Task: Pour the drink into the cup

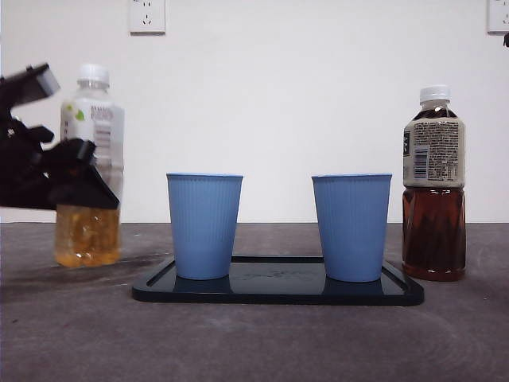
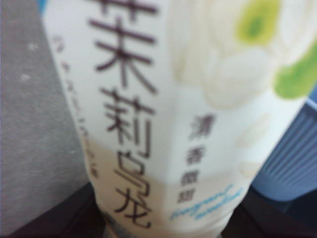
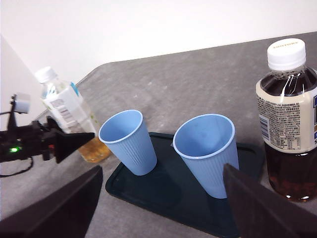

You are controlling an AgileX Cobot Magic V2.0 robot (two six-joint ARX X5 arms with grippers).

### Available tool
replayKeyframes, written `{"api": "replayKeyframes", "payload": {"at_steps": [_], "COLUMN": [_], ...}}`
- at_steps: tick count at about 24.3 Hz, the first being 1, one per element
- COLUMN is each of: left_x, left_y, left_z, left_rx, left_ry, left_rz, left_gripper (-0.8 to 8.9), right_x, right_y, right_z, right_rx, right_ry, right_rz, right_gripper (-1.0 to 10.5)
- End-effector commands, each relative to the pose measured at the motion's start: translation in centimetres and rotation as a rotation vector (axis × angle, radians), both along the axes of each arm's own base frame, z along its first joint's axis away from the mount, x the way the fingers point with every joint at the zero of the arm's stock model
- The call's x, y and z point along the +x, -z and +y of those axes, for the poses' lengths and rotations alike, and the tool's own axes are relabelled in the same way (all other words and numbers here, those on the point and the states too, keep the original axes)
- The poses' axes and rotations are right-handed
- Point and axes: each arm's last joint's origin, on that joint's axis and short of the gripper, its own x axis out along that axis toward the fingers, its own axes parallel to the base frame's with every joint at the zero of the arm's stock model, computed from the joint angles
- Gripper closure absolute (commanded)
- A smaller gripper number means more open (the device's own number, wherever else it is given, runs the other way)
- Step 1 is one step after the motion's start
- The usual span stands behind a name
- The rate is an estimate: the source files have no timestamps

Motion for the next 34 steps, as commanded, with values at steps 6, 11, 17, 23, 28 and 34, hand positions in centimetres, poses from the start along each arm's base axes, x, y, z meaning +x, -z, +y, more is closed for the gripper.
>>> {"api": "replayKeyframes", "payload": {"at_steps": [6, 11, 17, 23, 28, 34], "left_x": [-0.3, -0.5, -1.0, -1.5, -1.6, -1.1], "left_y": [-5.6, -9.5, -13.2, -15.7, -16.6, -15.5], "left_z": [0.4, 0.6, 0.2, -0.6, -1.6, -3.2], "left_rx": [0.326, 0.478, 0.706, 0.885, 1.019, 1.199], "left_ry": [0.001, 0.008, 0.042, 0.032, 0.016, 0.052], "left_rz": [-0.026, -0.010, 0.002, -0.032, -0.040, 0.005], "left_gripper": [6.04, 6.04, 6.04, 6.04, 6.04, 6.05], "right_x": [-0.1, -0.1, -0.2, -0.3, -0.3, -0.4], "right_y": [-0.6, -0.6, -0.3, 0.2, 0.5, 0.6], "right_z": [0.0, 0.0, 0.0, -0.1, -0.1, -0.1], "right_rx": [-0.004, -0.016, -0.053, -0.098, -0.121, -0.144], "right_ry": [-0.011, -0.014, -0.019, -0.026, -0.030, -0.036], "right_rz": [-0.029, -0.036, -0.024, 0.004, 0.022, 0.024], "right_gripper": [5.6, 5.6, 5.6, 5.6, 5.6, 5.6]}}
